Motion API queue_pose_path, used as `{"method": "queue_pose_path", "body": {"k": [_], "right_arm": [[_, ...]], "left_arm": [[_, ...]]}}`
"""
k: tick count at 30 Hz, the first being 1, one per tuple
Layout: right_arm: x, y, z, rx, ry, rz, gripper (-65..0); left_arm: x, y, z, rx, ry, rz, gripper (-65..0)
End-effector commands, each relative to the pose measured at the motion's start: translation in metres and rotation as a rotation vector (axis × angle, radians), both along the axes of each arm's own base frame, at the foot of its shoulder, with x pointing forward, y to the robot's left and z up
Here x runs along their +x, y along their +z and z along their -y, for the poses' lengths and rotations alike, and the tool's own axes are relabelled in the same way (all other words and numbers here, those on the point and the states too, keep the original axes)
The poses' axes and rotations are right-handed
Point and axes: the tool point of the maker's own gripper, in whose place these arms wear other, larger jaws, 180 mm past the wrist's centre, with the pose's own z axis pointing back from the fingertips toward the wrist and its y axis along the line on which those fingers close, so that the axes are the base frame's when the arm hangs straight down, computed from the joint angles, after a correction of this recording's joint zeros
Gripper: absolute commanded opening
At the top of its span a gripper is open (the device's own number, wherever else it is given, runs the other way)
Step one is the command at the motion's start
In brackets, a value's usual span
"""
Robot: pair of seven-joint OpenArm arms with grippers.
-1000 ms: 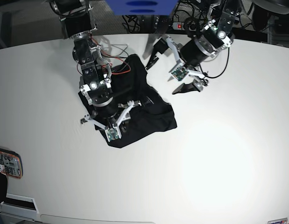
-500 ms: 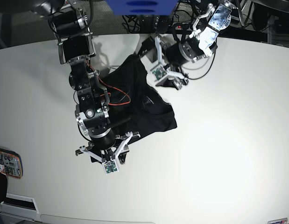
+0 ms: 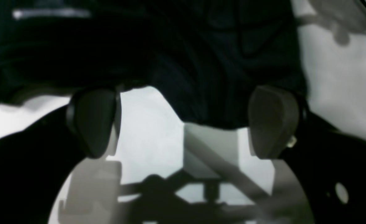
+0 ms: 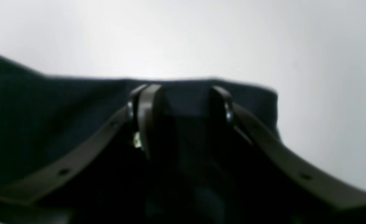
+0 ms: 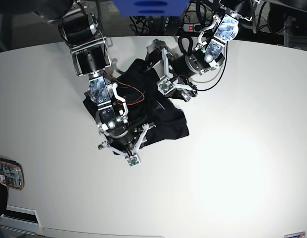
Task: Fold the T-shirt properly
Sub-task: 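Grasp the bundle's edges with both grippers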
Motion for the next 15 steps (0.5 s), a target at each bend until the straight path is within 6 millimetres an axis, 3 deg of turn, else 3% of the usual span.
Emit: {"method": "queue_pose_path", "body": {"k": [1,5,9,12,15], "right_arm": [[0.019,0.020,0.001,0.007,-0.007,0.064,-42.1],[0.018,0.015,0.002,0.003,-0.007,0.049,-42.1],[0.018,0.016,0.004,0.002,-0.010,0.053,-42.1],[0.019,0.014,0.020,-0.027,-0.018,0.053,-42.1],[0.020,0.015,0.023,-0.025,-0.021,0.070,-42.1]], "left_arm": [[0.003,0.001,-0.001,0.013,0.002,0.012,0.0],[0.016,0.001,-0.009,0.037,0.015,0.032,0.0],[0.038,0.005,-0.035,0.056,0.093,0.057,0.0],[0.055,0.011,-0.051,0.072,0.137,0.086,0.0],[0.066,0.015,-0.065,0.082,0.174,0.105,0.0]]}}
